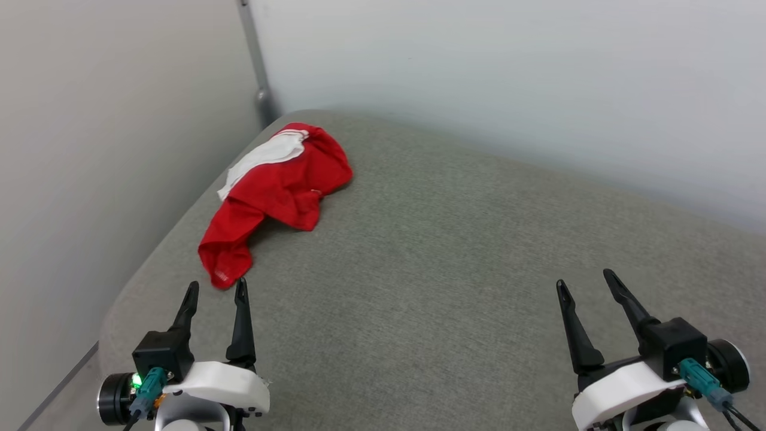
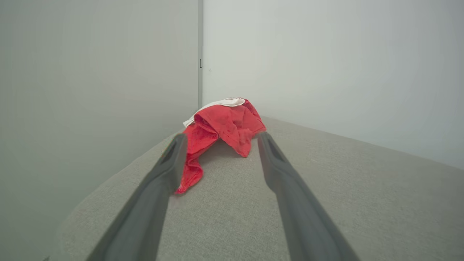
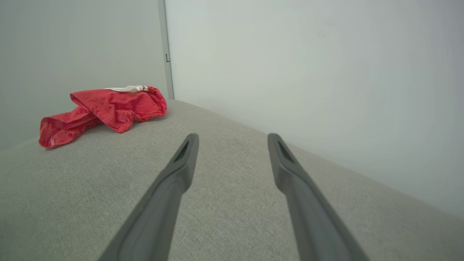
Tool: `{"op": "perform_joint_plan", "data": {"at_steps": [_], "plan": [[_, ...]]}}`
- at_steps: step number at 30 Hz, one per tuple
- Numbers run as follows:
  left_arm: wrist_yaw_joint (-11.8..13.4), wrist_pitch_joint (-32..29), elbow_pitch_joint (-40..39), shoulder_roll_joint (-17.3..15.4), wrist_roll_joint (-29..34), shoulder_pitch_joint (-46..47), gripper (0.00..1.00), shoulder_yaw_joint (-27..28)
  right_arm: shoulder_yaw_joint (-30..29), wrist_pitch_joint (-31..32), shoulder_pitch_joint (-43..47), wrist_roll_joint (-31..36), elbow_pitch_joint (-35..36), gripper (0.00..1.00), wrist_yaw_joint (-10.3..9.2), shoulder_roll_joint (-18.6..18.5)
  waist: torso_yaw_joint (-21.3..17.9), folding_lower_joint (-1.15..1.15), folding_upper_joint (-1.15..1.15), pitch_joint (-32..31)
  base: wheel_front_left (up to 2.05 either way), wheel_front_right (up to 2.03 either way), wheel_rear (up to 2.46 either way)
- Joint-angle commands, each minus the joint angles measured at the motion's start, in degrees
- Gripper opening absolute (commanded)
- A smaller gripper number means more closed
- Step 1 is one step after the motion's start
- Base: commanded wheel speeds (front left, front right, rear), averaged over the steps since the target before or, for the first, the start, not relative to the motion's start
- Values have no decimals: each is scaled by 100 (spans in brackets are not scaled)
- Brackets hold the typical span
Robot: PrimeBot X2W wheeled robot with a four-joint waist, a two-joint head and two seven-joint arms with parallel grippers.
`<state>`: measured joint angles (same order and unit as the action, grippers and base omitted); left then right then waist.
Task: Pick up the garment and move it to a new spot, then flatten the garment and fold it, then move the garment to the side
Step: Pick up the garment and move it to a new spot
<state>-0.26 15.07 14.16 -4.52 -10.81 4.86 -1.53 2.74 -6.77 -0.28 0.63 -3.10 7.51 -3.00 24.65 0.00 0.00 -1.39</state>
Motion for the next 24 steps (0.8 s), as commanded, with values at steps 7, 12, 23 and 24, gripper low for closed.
{"op": "perform_joint_plan", "data": {"at_steps": [7,12,23,24], "plan": [[-64,15,-48,32,31,-52,100,129,83,-16,-128,-64,-63,100,-4,15,235,0,0,34,0,0,0],[-24,15,-29,36,141,119,100,123,70,-1,-142,-81,-58,100,-4,16,230,0,0,58,0,0,0],[-194,-289,513,-333,-18,2040,100,297,161,262,-420,109,296,100,-4,-31,-545,0,0,846,0,0,0],[-219,-443,592,-401,-51,2247,100,326,177,267,-471,107,331,100,-4,-84,-668,0,0,974,0,0,0]]}}
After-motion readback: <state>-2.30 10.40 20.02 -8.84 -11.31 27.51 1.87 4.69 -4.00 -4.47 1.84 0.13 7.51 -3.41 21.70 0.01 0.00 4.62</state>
